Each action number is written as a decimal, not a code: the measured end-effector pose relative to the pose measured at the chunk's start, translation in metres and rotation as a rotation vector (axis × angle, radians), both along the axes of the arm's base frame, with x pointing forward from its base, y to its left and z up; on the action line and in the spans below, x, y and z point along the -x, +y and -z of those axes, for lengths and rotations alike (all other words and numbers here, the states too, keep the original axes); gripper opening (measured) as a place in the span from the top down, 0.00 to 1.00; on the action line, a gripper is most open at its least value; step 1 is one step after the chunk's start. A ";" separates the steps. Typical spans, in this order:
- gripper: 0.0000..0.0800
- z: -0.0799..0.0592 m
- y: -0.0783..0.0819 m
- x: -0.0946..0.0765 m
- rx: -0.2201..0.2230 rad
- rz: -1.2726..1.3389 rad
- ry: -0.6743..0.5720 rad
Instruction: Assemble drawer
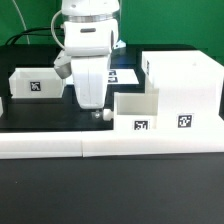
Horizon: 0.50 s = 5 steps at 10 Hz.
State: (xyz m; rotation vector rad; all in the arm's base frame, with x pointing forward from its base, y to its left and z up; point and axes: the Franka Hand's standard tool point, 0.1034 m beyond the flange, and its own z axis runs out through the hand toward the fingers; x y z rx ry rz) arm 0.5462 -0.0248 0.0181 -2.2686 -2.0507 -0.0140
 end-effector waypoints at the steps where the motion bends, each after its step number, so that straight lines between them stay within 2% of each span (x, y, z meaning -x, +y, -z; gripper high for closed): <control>1: 0.19 -0.003 -0.004 -0.006 0.000 -0.019 -0.008; 4: 0.19 -0.015 -0.004 -0.035 0.014 -0.084 -0.012; 5: 0.19 -0.015 -0.002 -0.037 0.015 -0.086 -0.015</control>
Offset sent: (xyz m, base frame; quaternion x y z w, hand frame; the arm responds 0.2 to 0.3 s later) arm 0.0489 0.0027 0.0133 0.0223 -0.0300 -0.0724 0.9967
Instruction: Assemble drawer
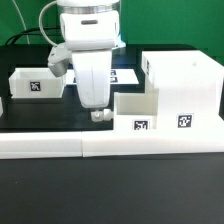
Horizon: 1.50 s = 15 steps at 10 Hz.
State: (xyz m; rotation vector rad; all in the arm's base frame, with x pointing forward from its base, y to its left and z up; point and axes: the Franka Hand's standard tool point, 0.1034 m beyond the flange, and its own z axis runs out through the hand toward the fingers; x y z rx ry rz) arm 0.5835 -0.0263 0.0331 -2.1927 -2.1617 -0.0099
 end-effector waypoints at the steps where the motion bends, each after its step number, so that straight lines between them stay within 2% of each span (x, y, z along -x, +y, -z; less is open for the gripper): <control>1: 0.19 0.001 -0.001 0.001 0.000 0.002 0.003; 4: 0.19 0.001 0.001 0.001 -0.002 -0.001 0.004; 7: 0.19 -0.004 0.013 -0.006 -0.010 -0.007 0.014; 15: 0.19 0.001 0.015 -0.003 0.007 0.065 -0.005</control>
Offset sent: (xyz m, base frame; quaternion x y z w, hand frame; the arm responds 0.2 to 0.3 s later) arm 0.0073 0.0159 0.0017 -0.0068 0.0219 -0.0228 0.9995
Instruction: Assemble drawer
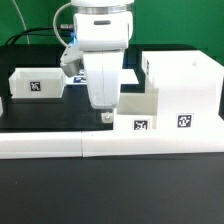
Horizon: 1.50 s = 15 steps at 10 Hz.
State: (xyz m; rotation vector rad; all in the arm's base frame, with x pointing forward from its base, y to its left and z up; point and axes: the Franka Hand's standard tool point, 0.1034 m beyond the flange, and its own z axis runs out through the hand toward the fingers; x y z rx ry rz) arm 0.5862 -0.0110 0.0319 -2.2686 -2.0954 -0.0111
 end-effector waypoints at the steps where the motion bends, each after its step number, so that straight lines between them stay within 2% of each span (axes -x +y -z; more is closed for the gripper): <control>1: 0.19 0.001 -0.004 0.000 -0.003 -0.063 -0.002; 2: 0.19 0.003 -0.011 -0.001 -0.008 -0.138 -0.002; 3: 0.19 0.004 -0.013 -0.004 -0.011 -0.155 0.017; 5: 0.19 0.000 -0.004 -0.015 -0.014 -0.141 0.021; 8: 0.19 0.000 0.033 -0.015 -0.021 -0.074 0.023; 9: 0.19 0.001 0.037 -0.013 -0.022 -0.074 0.022; 10: 0.19 0.004 0.034 -0.009 -0.021 -0.078 0.022; 12: 0.19 0.005 0.011 -0.004 -0.014 -0.075 0.028; 13: 0.19 0.003 0.005 -0.004 -0.012 -0.068 0.027; 15: 0.19 0.002 0.005 0.007 -0.008 -0.049 0.041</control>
Offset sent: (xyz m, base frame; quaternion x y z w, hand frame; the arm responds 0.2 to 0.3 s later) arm 0.0251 0.0098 0.0026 0.0323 0.0231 -0.0639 0.9972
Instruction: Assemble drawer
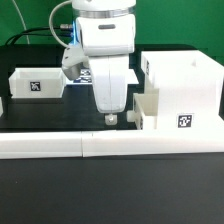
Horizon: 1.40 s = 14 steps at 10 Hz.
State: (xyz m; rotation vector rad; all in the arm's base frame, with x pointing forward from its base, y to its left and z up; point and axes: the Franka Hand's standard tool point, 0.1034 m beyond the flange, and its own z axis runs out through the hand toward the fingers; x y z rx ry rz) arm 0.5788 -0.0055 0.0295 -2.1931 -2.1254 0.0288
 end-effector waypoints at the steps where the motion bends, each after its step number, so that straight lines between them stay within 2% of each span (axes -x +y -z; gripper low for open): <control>1: 0.19 0.001 0.007 0.006 -0.001 -0.002 0.009; 5: 0.19 0.000 0.029 0.008 -0.003 -0.022 0.044; 9: 0.19 0.000 0.029 0.005 0.004 0.011 0.045; 11: 0.19 0.003 0.003 0.010 0.008 0.049 -0.036; 14: 0.19 -0.006 -0.023 0.037 0.008 0.104 -0.139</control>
Offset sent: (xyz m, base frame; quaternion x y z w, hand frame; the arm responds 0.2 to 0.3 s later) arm 0.0002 0.0238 0.0038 0.0370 -0.0114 0.0052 0.9992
